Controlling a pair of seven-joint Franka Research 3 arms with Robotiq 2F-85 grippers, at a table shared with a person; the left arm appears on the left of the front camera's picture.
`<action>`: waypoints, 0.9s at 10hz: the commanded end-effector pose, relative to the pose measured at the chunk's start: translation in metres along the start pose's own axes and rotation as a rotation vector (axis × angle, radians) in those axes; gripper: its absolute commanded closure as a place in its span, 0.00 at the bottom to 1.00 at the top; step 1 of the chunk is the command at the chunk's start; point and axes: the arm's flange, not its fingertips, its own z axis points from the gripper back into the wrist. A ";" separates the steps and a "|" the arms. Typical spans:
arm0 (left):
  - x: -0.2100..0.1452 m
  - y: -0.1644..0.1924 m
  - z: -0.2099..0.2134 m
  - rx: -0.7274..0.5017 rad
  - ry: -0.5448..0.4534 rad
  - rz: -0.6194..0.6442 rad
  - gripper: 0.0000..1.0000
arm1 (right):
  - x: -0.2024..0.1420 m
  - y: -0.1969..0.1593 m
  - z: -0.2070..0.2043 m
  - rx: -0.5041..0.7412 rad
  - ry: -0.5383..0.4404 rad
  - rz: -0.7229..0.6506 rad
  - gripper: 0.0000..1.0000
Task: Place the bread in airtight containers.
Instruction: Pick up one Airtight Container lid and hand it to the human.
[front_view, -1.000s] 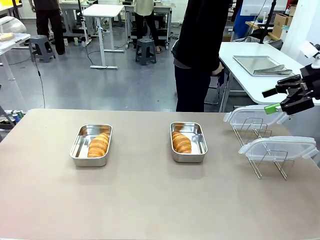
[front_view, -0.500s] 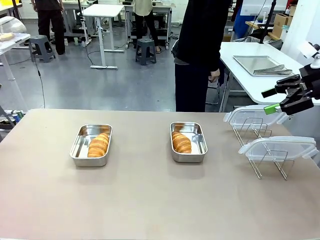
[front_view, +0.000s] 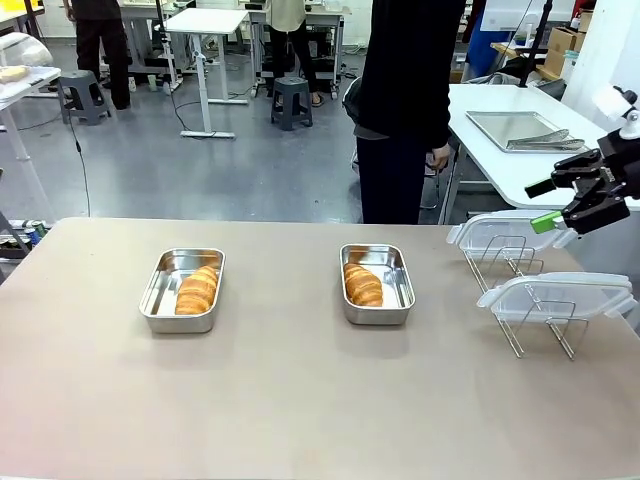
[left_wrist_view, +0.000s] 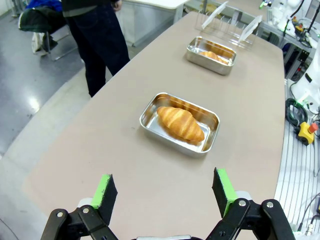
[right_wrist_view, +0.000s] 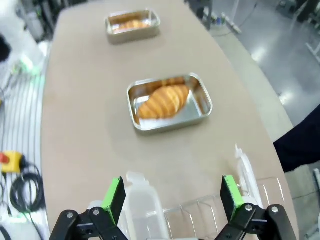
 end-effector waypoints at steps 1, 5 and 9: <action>0.000 -0.001 -0.001 -0.002 -0.024 -0.021 0.00 | 0.009 0.011 0.010 -0.011 0.232 0.129 0.00; 0.000 -0.001 -0.001 -0.002 -0.024 -0.021 0.00 | 0.016 0.039 0.018 0.007 0.565 0.187 0.00; 0.000 -0.001 -0.001 -0.002 -0.024 -0.021 0.00 | -0.002 0.053 -0.004 0.048 0.694 0.186 0.00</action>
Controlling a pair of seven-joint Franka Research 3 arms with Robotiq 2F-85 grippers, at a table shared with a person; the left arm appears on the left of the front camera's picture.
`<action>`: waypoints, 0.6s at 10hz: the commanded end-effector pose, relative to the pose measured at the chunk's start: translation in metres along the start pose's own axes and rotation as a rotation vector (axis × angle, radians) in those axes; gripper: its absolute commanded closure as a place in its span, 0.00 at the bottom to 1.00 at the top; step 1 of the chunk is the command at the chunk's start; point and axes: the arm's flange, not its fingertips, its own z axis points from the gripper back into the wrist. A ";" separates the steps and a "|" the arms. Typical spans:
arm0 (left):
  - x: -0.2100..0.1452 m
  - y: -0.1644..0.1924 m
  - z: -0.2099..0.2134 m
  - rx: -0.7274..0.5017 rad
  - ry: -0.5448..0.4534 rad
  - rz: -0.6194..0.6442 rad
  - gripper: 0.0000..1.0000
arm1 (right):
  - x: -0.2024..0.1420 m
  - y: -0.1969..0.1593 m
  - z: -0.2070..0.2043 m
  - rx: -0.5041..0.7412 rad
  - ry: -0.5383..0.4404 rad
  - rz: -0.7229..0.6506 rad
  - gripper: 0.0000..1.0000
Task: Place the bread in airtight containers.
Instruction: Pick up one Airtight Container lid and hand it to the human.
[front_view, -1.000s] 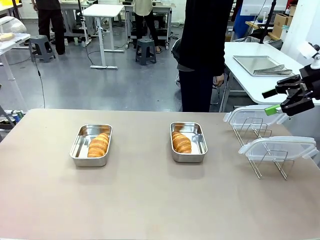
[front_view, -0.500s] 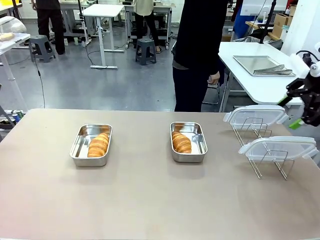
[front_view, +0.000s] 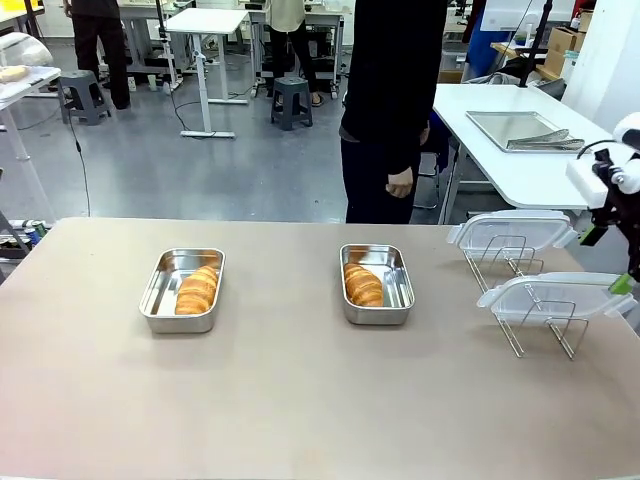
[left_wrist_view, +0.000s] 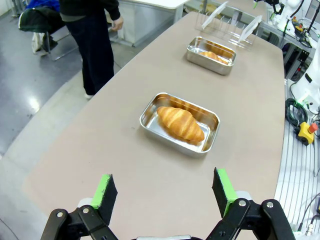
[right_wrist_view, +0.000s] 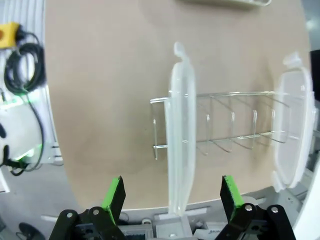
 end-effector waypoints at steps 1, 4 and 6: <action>0.000 -0.001 0.000 -0.002 -0.024 -0.021 0.00 | 0.003 0.006 -0.012 0.015 0.042 -0.021 0.00; 0.000 -0.001 0.000 -0.002 -0.024 -0.021 0.00 | 0.002 0.002 -0.031 -0.040 0.065 -0.028 0.00; 0.000 -0.001 0.000 -0.002 -0.024 -0.021 0.00 | 0.002 0.000 -0.033 -0.050 0.064 -0.014 0.60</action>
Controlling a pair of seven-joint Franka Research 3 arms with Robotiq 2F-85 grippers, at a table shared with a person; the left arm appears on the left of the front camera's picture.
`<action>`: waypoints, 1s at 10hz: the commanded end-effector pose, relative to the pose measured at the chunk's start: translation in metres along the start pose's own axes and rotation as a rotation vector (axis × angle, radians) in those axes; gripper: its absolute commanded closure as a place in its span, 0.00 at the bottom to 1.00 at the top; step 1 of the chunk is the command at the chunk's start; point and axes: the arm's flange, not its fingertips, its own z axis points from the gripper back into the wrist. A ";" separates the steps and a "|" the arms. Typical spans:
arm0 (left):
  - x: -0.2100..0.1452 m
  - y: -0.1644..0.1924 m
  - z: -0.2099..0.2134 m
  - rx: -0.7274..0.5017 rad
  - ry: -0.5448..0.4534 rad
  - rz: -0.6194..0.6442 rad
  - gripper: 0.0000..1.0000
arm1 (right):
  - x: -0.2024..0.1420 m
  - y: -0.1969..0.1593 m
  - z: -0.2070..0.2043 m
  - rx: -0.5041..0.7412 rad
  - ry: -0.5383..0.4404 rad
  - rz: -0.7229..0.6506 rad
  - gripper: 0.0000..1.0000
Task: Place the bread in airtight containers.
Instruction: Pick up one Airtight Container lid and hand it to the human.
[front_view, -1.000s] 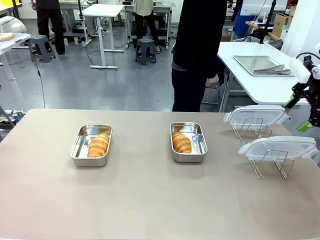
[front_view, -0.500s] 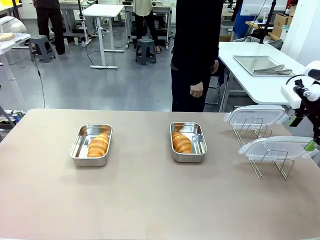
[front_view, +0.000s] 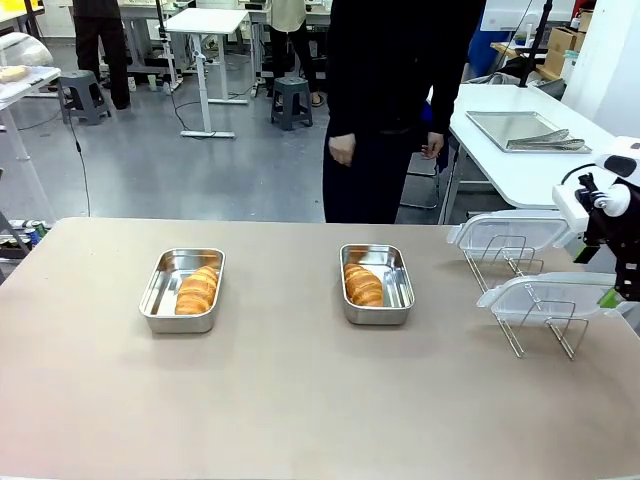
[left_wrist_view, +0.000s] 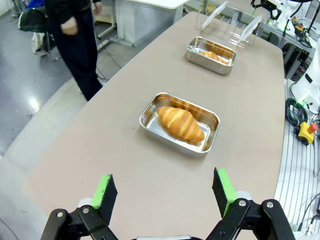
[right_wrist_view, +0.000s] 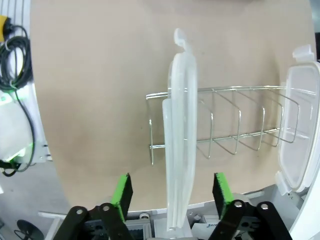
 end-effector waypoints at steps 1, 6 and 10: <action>0.000 -0.001 0.000 -0.002 -0.024 -0.021 0.00 | 0.000 -0.001 -0.008 -0.021 0.017 -0.006 1.00; 0.000 -0.001 0.000 -0.002 -0.024 -0.021 0.00 | -0.004 -0.002 -0.009 -0.007 0.023 0.014 1.00; 0.000 -0.001 0.000 -0.002 -0.024 -0.021 0.00 | -0.006 0.000 -0.003 -0.017 0.030 0.022 1.00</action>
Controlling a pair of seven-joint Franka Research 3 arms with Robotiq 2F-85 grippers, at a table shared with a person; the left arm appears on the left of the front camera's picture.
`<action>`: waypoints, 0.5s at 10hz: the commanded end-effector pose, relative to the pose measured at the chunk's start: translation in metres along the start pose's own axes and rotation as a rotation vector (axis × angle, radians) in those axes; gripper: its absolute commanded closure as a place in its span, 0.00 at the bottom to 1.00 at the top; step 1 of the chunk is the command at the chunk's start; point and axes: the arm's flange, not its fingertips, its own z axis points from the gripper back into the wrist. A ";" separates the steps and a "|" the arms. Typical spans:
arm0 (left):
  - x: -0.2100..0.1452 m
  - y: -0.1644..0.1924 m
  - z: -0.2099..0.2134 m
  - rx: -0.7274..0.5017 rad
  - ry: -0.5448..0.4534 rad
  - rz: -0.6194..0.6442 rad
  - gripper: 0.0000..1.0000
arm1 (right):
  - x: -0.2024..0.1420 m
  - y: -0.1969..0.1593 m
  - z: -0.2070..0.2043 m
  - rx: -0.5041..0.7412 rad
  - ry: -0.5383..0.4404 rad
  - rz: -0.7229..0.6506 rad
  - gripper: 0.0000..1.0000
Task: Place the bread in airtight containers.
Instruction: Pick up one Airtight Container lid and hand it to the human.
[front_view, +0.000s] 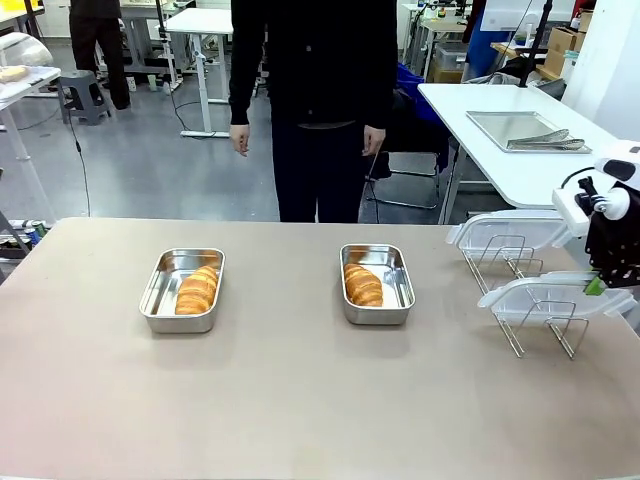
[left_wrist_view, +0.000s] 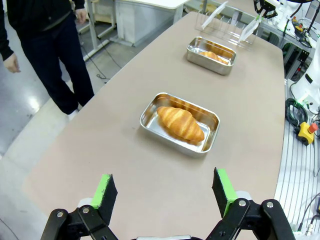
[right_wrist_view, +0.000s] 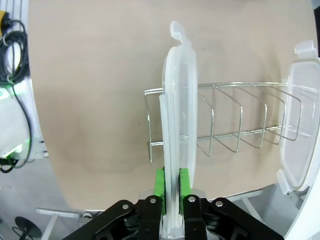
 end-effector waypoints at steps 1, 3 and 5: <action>0.000 -0.001 0.000 -0.002 -0.024 -0.021 0.00 | -0.002 0.000 0.011 -0.048 -0.018 0.006 1.00; 0.000 -0.001 0.000 -0.002 -0.024 -0.021 0.00 | -0.003 0.000 0.058 -0.097 -0.023 -0.048 1.00; 0.000 -0.001 0.000 -0.002 -0.024 -0.021 0.00 | 0.002 0.004 0.127 -0.194 -0.027 -0.094 1.00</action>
